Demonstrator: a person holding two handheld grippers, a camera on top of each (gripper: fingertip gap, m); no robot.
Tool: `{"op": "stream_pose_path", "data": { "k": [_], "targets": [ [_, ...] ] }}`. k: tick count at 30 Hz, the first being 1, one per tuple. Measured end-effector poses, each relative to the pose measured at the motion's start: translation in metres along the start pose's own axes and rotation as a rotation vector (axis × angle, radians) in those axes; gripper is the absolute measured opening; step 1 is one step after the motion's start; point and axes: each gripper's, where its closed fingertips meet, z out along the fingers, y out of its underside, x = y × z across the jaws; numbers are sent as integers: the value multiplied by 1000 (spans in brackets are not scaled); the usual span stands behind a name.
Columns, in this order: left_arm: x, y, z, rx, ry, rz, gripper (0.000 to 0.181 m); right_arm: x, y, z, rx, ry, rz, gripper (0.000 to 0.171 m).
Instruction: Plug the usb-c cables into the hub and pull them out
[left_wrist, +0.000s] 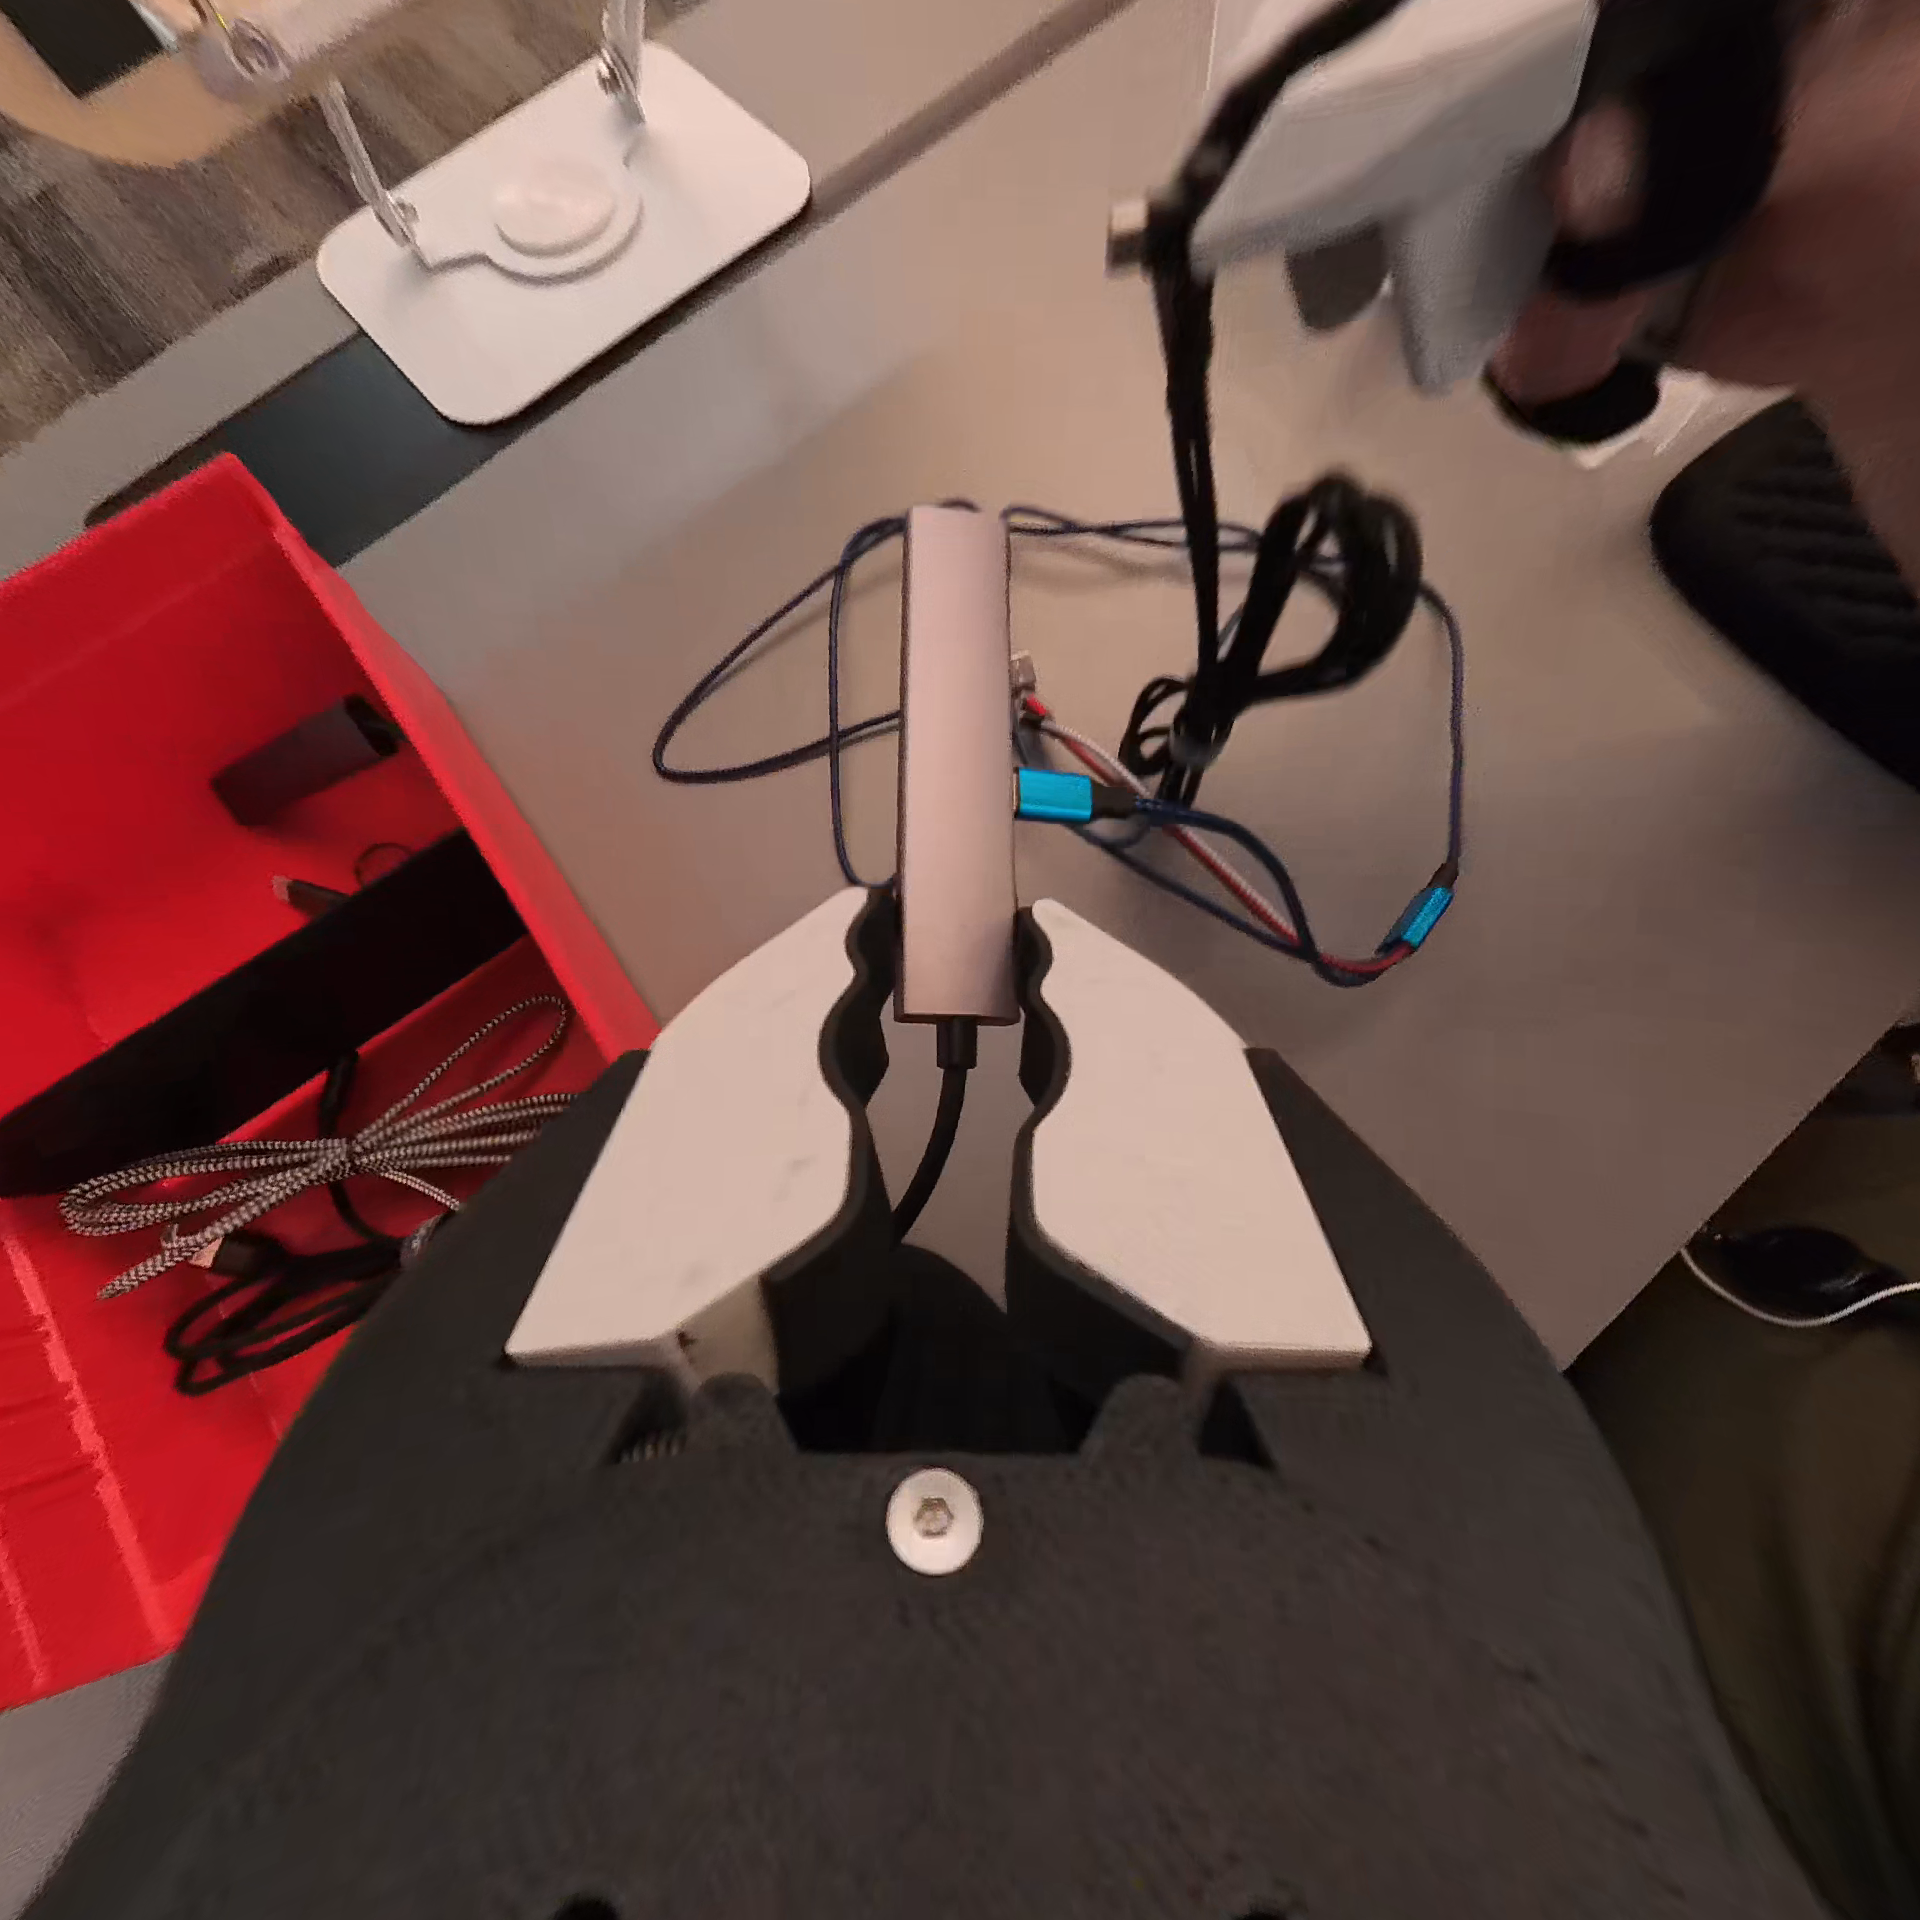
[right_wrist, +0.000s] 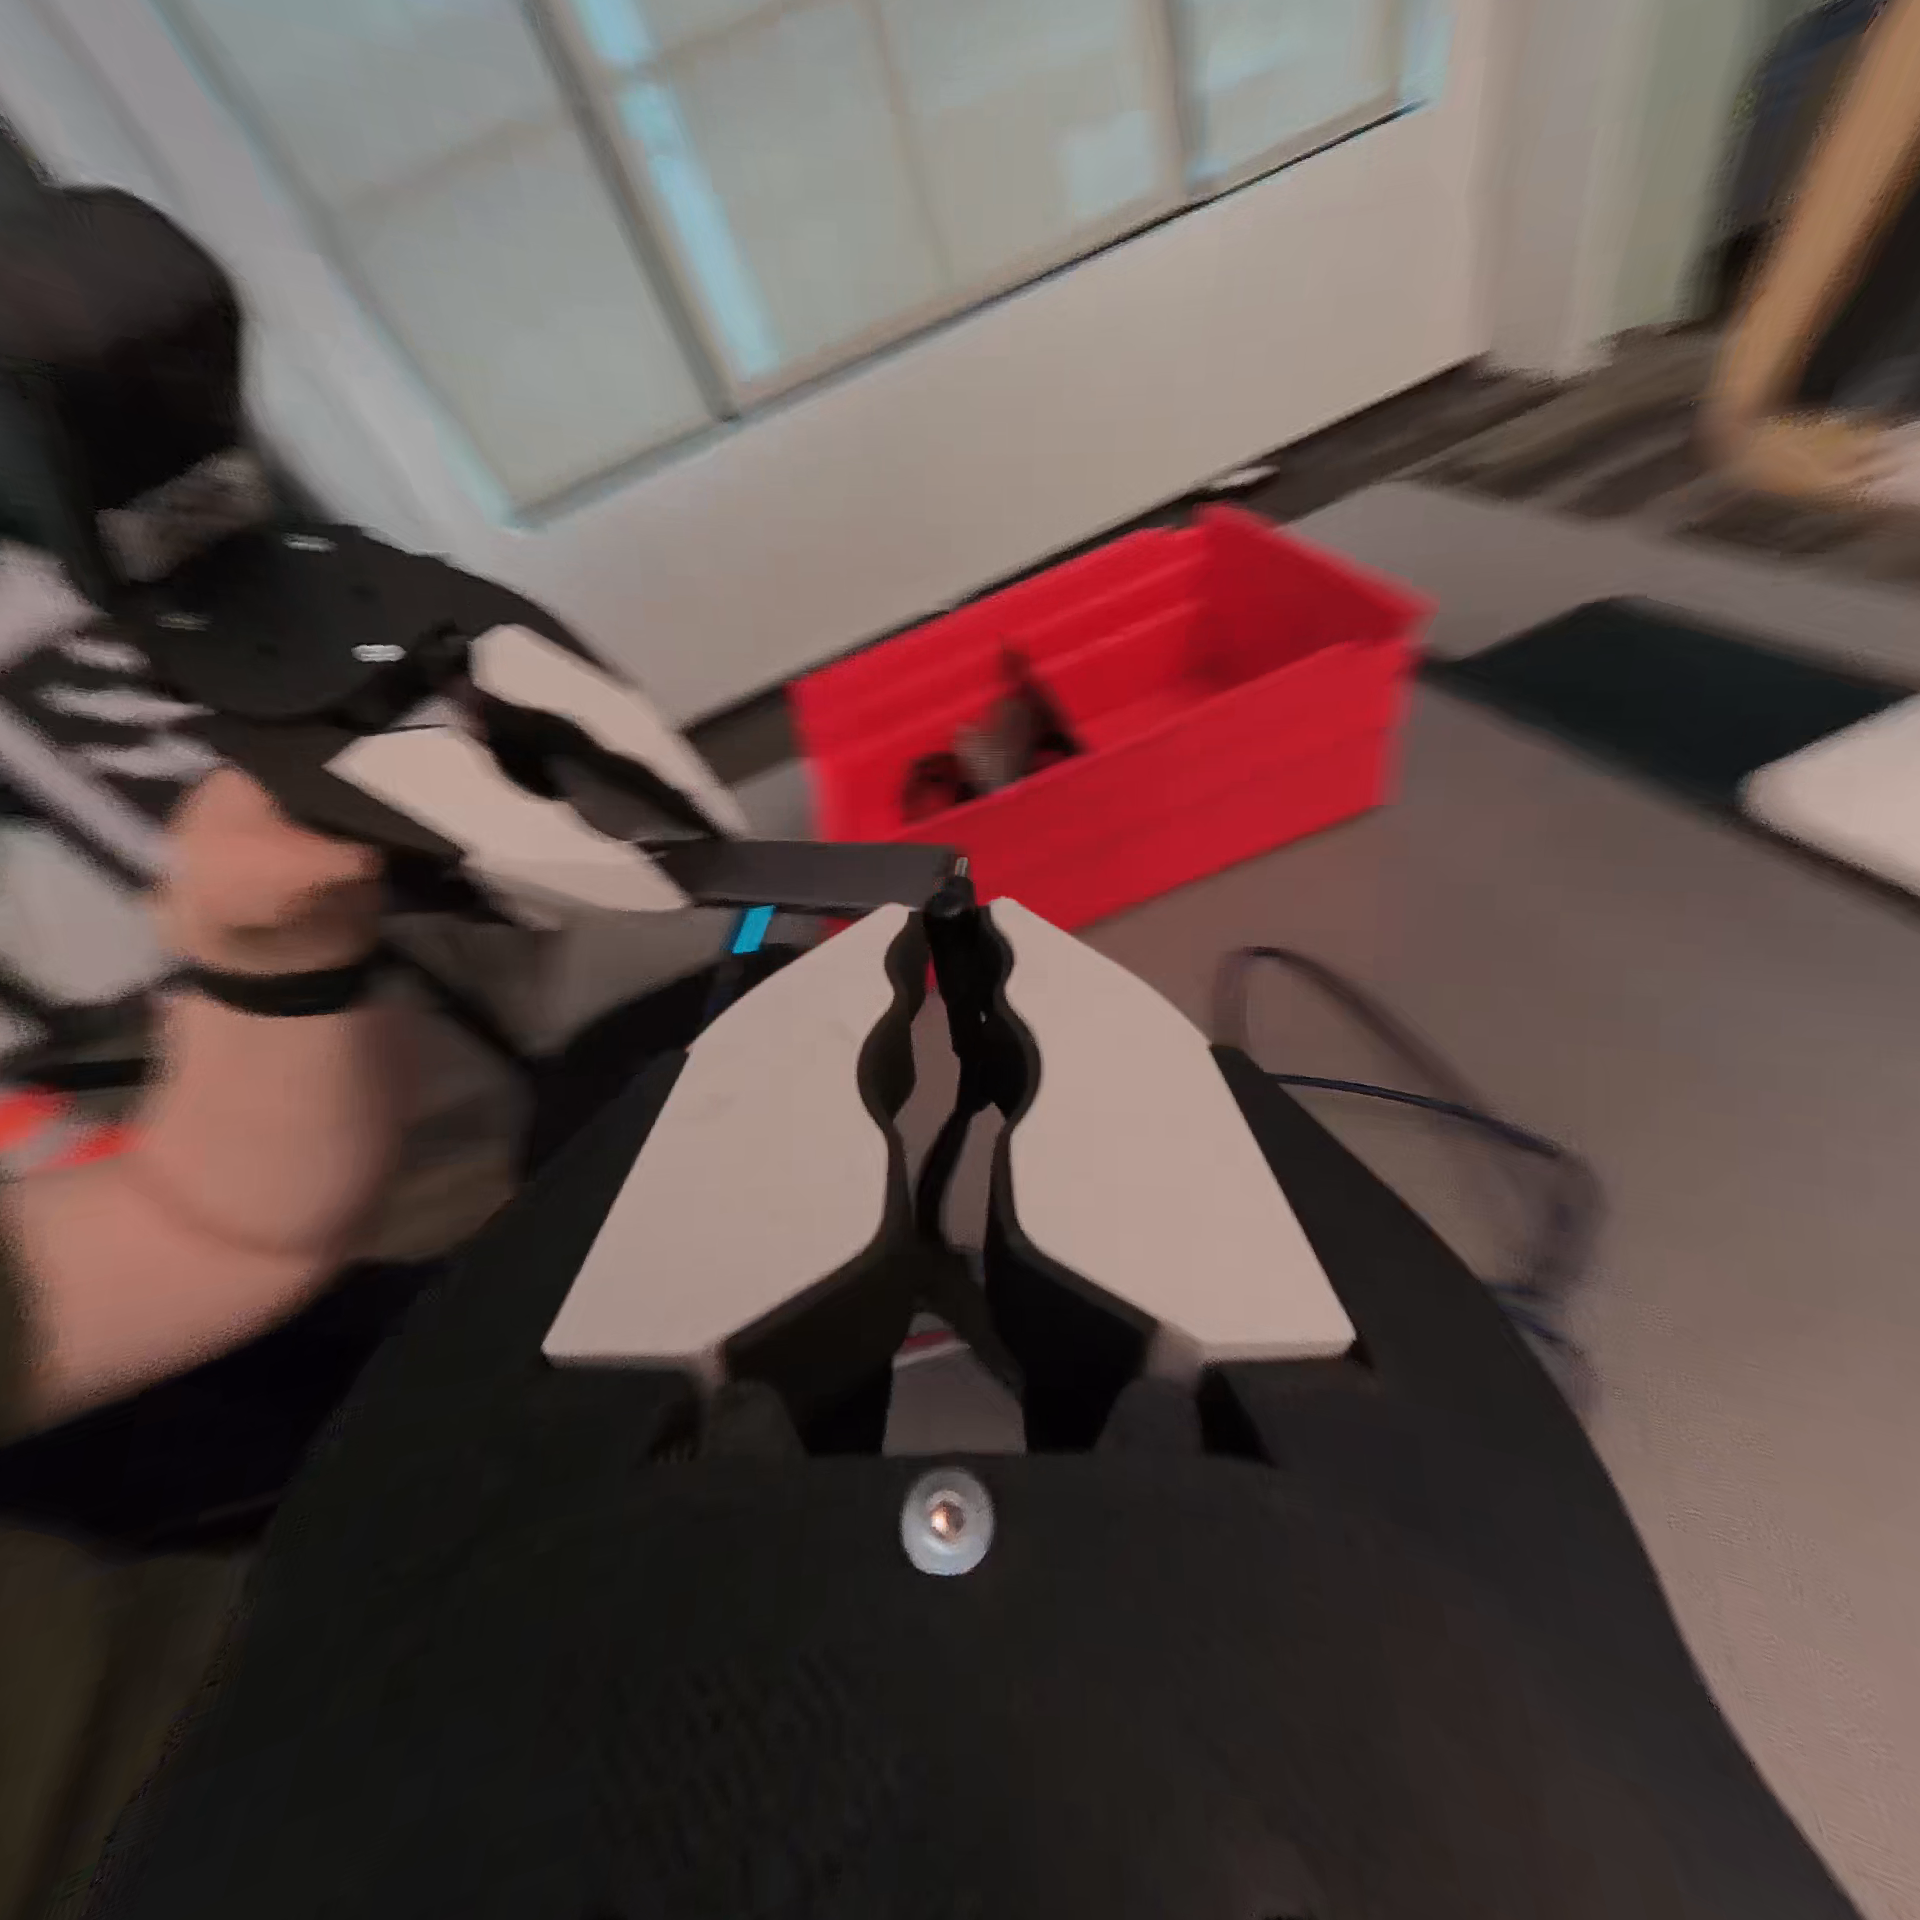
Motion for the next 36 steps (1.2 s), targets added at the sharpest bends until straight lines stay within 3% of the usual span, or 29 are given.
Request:
{"op": "stream_pose_path", "data": {
  "k": [1,9,19,24,36],
  "targets": [
    [1,-3,-3,16,3,-2,21,-8,1,2,2,-56,16,9],
    [8,-27,-26,157,-39,11,21,-30,7,8,-27,-181,24,10],
    [55,-64,-50,248,-60,197,21,-61,14,9,-49,-532,314,10],
    [82,-74,-35,231,41,279,21,-77,17,9,-67,-664,383,9],
    [75,-71,1,217,69,324,22,-66,14,8,-29,-679,432,9]
  ]
}}
